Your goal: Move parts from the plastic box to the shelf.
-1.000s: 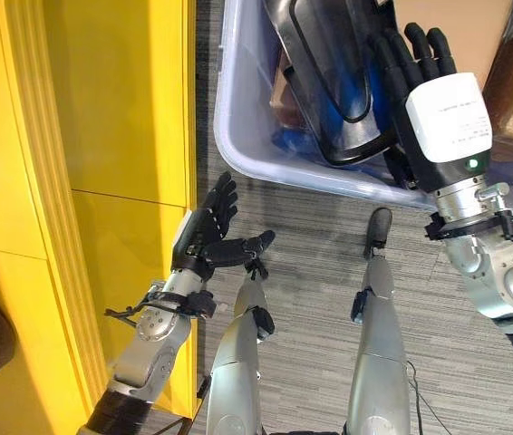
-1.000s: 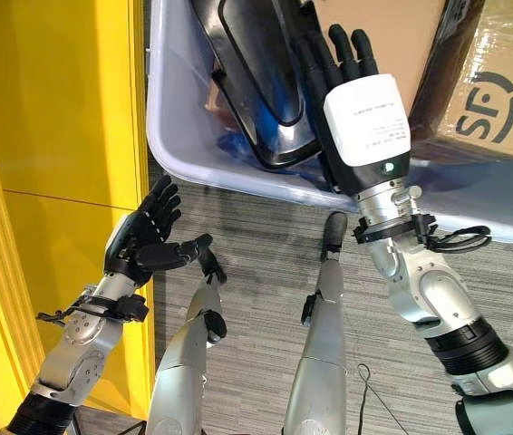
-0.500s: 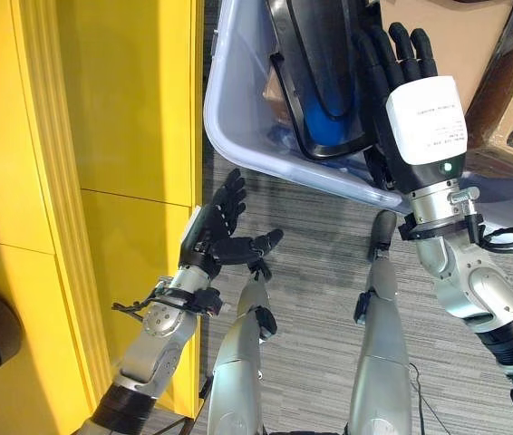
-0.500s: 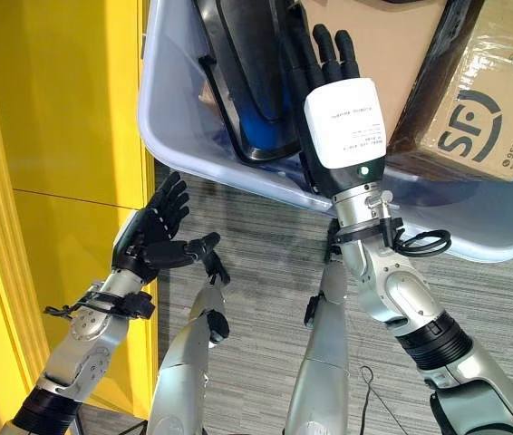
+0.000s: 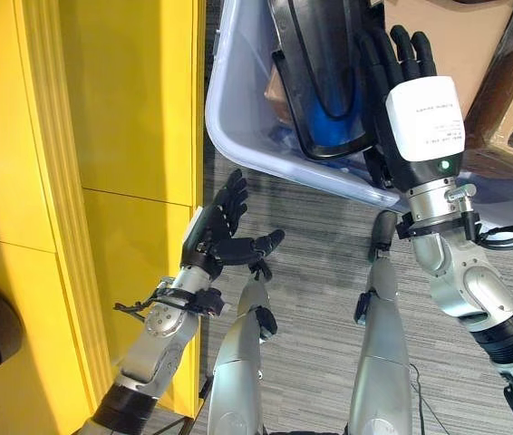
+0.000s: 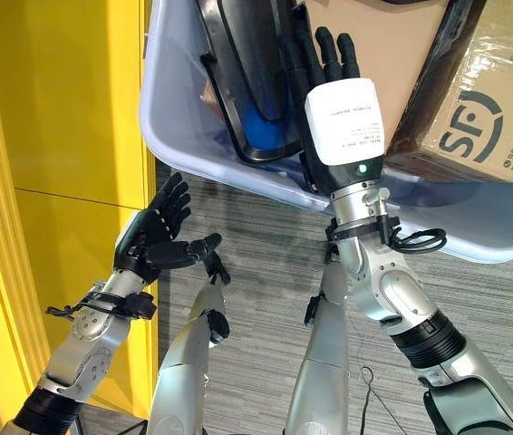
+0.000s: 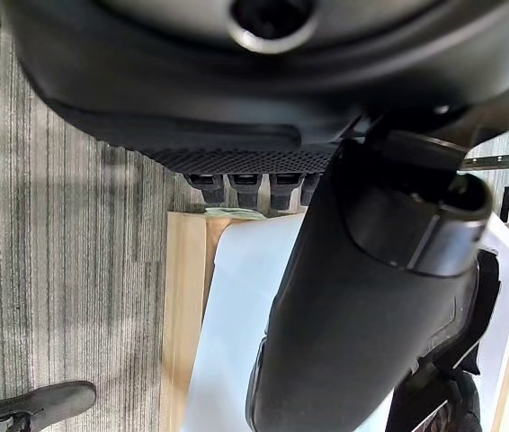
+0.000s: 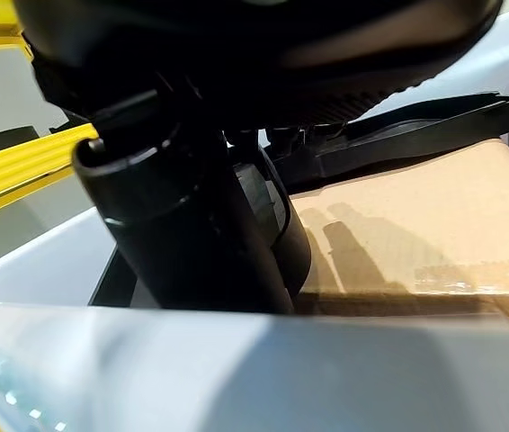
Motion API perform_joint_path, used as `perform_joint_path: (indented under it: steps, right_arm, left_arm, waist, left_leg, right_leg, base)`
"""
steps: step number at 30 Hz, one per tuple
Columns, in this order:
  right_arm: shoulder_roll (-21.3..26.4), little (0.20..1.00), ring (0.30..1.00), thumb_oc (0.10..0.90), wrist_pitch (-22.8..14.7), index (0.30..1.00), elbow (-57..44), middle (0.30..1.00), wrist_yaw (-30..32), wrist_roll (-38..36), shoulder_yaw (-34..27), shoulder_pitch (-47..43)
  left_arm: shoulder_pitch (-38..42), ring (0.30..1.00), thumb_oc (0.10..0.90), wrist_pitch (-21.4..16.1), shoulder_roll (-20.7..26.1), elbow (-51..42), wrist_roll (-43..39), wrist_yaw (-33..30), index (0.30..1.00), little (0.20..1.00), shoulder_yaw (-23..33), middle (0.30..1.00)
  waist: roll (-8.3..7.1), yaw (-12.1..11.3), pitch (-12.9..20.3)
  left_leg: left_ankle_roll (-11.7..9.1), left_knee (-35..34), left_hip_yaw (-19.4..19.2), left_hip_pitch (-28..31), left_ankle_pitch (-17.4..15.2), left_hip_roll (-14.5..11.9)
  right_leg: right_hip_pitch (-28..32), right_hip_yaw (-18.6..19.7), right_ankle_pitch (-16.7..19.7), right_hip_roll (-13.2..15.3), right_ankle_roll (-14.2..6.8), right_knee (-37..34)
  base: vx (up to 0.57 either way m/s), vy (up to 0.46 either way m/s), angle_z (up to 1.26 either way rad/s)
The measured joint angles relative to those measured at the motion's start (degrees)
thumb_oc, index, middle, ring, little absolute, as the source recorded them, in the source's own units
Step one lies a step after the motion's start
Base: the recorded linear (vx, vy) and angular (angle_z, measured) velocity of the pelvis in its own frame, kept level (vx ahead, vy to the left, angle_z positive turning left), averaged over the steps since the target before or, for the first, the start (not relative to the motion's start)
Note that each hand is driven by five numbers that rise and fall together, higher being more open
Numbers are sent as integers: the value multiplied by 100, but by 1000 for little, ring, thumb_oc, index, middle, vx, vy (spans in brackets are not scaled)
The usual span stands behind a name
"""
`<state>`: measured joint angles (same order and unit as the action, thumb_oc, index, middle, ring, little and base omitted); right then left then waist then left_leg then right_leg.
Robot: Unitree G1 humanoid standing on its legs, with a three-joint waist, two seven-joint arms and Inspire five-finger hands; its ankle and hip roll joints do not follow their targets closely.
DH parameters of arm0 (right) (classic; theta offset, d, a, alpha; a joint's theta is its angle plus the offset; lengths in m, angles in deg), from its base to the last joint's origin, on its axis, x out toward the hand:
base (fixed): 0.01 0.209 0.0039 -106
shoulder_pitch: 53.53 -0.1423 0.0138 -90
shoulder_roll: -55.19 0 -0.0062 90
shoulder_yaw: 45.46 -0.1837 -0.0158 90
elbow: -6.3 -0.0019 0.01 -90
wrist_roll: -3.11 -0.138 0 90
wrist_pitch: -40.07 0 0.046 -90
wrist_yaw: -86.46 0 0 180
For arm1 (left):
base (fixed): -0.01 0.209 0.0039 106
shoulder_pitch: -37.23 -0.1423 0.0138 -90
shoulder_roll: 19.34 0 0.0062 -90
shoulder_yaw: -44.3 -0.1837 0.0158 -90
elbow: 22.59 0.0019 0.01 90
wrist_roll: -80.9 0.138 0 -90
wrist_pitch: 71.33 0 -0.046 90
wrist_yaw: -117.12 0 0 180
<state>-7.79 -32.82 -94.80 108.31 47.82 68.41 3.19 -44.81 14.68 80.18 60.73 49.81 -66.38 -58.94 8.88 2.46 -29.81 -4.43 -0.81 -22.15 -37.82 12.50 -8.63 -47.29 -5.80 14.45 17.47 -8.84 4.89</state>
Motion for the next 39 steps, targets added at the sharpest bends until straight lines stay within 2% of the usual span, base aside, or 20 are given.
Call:
perform_joint_path:
  steps: [5, 9, 11, 16, 21, 27, 33, 39]
  right_arm:
    - [-22, 1000, 1000, 900, 31, 1000, 16, 1000, 483, -497, -57, 78]
    - [-608, 1000, 1000, 900, 286, 1000, 3, 1000, 1014, -1116, -370, 73]
    - [-705, 1000, 1000, 900, 328, 1000, 3, 1000, 1284, -1268, -439, 84]
    - [-708, 1000, 1000, 900, 316, 1000, 3, 1000, 1901, -1417, -877, 99]
    - [-689, 1000, 1000, 900, 405, 1000, -2, 1000, 2159, -1461, -1334, 182]
    - [-668, 1000, 1000, 900, 448, 1000, -17, 1000, 2128, -1682, -1467, 502]
    - [-666, 1000, 1000, 900, 474, 1000, -19, 1000, 1685, -1658, -1282, 573]
    - [-473, 1000, 1000, 900, 435, 1000, -34, 1000, 1224, -957, -1135, 562]
  left_arm:
    - [0, 1000, 900, 24, 3, -1, 0, -22, 1000, 1000, -3, 1000]
    - [0, 1000, 900, 30, -2, -4, 41, -125, 1000, 1000, -25, 1000]
    - [13, 1000, 900, 30, -4, -24, 43, -181, 1000, 1000, -62, 1000]
    - [30, 1000, 900, 34, -17, -23, 32, -255, 1000, 1000, -180, 1000]
    - [19, 1000, 900, 33, -18, -22, -10, -336, 1000, 1000, -257, 1000]
    - [19, 1000, 900, 33, -21, -28, -20, -369, 1000, 1000, -258, 1000]
    - [22, 1000, 900, 33, -181, -50, -19, -381, 1000, 1000, -259, 1000]
    - [21, 1000, 900, 33, -204, -50, -17, -377, 1000, 1000, -234, 1000]
  waist:
    - [0, -19, 0]
    - [1, 17, 0]
    - [4, 34, 2]
    - [9, 44, 5]
    - [16, 109, 9]
    - [17, 200, 10]
    - [18, 199, 10]
    - [17, 191, 10]
  left_leg:
    - [0, 11, 9, 0, 0, 0]
    - [1, -12, -110, 99, -1, 20]
    - [1, -12, -132, 105, -1, 28]
    - [14, -17, -253, 164, -9, 106]
    - [25, -42, -320, 270, -5, 146]
    - [26, -55, -436, 277, -6, 171]
    - [26, -63, -439, 271, -6, 168]
    - [26, -61, -411, 192, -6, 167]
  right_leg:
    - [-2, 0, -7, 0, 7, 21]
    - [-14, 114, -8, 2, 7, 43]
    - [-50, 154, -8, 2, 7, 68]
    - [-149, 328, -21, 51, -10, 179]
    - [-154, 418, -52, 73, -46, 239]
    - [-251, 534, -57, 71, -60, 257]
    - [-261, 535, -60, 69, -62, 256]
    - [-310, 527, -62, 71, -64, 259]
  base:
    - [0, 0, 0]
    - [22, 62, -7]
    - [10, 59, -7]
    - [21, 84, -4]
    - [14, 57, -4]
    - [-7, 9, -6]
    - [0, 0, 0]
    - [-1, -6, 0]
